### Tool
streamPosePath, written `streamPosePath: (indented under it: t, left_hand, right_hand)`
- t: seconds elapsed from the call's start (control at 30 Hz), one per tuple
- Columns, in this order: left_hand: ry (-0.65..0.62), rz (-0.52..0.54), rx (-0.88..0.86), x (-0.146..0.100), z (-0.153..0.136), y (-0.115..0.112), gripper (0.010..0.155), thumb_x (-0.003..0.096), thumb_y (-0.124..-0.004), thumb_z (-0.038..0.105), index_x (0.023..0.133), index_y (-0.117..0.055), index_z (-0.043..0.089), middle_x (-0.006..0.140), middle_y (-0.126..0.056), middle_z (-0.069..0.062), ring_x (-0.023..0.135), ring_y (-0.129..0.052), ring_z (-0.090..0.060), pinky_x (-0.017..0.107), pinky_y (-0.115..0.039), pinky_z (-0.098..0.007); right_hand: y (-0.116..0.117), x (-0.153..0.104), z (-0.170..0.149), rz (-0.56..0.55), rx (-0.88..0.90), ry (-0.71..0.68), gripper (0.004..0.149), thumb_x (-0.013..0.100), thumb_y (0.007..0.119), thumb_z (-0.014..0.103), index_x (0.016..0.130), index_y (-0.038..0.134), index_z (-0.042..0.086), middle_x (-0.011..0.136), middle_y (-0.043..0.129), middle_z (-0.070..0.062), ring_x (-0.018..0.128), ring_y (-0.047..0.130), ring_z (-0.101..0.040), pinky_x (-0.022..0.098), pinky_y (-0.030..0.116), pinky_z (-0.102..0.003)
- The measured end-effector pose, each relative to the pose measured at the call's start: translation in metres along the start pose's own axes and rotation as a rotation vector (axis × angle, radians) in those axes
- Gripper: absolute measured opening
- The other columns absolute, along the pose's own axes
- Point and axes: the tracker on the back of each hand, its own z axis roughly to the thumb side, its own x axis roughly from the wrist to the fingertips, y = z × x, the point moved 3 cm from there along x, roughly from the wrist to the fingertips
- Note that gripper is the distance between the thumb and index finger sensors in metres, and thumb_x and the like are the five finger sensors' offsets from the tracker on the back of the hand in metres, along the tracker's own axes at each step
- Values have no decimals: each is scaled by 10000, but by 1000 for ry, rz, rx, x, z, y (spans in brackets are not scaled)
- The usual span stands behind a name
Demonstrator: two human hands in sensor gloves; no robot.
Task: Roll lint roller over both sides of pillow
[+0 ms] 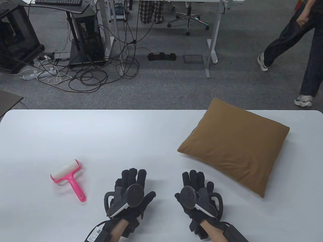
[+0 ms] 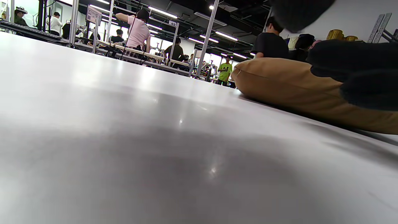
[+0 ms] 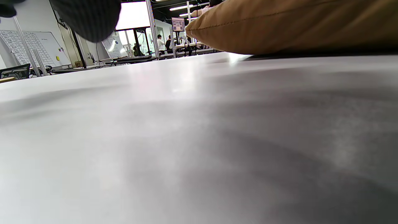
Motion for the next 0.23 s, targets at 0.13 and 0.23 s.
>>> streamPosePath:
  t: [0.13,0.23]
  left_hand:
    - [2,-15,4,1,-1,-2,905,481,-620,676,1110,-148,228,1131,-74,-122,1050,-115,-448,695,-226,-680]
    - [5,-17,-4,0,-1,-1,905,480,-620,675,1108,-143,230,1130,-73,-123,1050,-117,-450,694,-227,-680]
  right_hand:
    - [3,2,1,21,3,-2,800,589,561,552,1109,109,145,1174,113,-248,1012,163,-524,607,324,-774]
    - [3,2,2,30,4,-7,801,589,560,551,1110,108,144,1174,115,-250,1011,167,-525,607,327,-774]
